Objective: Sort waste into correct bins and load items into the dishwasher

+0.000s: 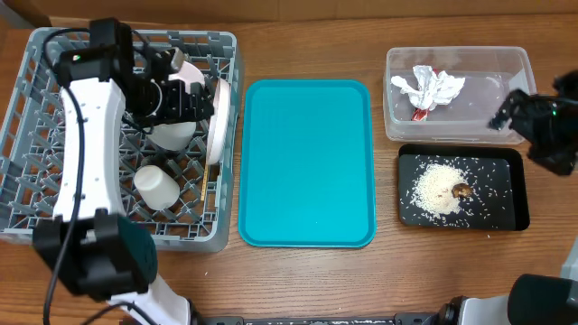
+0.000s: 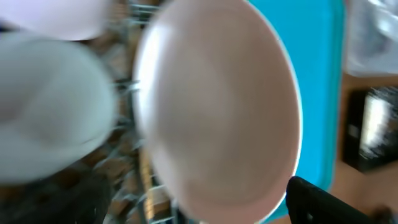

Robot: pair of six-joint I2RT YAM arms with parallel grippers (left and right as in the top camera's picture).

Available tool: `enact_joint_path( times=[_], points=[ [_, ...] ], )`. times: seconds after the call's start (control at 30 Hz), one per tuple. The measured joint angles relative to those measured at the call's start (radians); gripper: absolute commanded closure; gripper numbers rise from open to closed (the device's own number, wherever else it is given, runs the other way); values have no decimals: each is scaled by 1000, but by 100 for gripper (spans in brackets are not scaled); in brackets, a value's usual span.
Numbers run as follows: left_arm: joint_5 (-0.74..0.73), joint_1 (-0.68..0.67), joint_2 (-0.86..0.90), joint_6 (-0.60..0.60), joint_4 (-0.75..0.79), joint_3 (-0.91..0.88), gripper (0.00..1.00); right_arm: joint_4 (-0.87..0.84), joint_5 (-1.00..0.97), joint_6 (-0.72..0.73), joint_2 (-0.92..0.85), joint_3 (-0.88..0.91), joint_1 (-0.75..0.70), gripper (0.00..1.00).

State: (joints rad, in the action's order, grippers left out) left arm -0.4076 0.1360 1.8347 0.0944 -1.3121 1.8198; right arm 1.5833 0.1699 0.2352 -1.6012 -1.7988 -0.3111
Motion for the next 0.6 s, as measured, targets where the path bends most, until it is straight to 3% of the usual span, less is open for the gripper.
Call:
enact_joint_path(
  times=[0.07,0.13,0.27,0.4,0.6],
  points=[
    [89,-16,-51,-44,0,0,8,-47,27,-9,0,0,39,0],
    [175,-42,-100,-82,-2,0,0,-106,44,-21,0,0,95,0],
    [303,-93,-163,-150,-62,3,0,-198,45,-40,0,0,242,0],
    [363,-103,-166,-179,-180,5,0,-231,0,-58,-3,0,336,0],
    [395,-102,-165,-197,-282,5,0,-220,-44,-76,-21,0,351,0]
  ],
)
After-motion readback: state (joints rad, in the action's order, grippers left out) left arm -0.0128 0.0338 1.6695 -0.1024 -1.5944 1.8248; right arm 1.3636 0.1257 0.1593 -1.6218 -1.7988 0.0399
